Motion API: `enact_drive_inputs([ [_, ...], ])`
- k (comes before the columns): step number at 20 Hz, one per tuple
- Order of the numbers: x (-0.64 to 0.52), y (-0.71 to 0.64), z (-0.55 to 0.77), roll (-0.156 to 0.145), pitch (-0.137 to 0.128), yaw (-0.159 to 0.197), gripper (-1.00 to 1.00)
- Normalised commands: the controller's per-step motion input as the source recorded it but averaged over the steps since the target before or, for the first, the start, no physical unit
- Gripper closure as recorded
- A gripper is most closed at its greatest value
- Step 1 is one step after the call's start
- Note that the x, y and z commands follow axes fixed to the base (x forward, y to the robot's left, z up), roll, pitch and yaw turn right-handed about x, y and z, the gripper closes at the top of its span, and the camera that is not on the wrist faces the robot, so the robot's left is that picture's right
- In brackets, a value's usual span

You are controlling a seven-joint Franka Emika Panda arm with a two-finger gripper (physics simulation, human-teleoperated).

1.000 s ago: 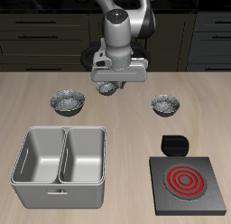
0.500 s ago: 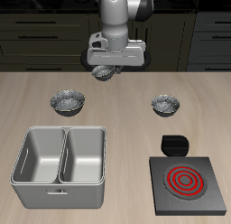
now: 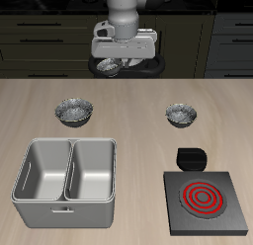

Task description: Place the smallest bowl in the left side of the drainer and the medium bowl in the right side

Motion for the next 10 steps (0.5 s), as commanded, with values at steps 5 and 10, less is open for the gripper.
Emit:
enact_drive_inputs([
  [5, 0.06, -0.1, 0.21, -0.016, 0.006, -0.014, 1.0],
  [10, -0.02, -0.07, 0.23, 0.0, -0.002, -0.013, 1.0],
])
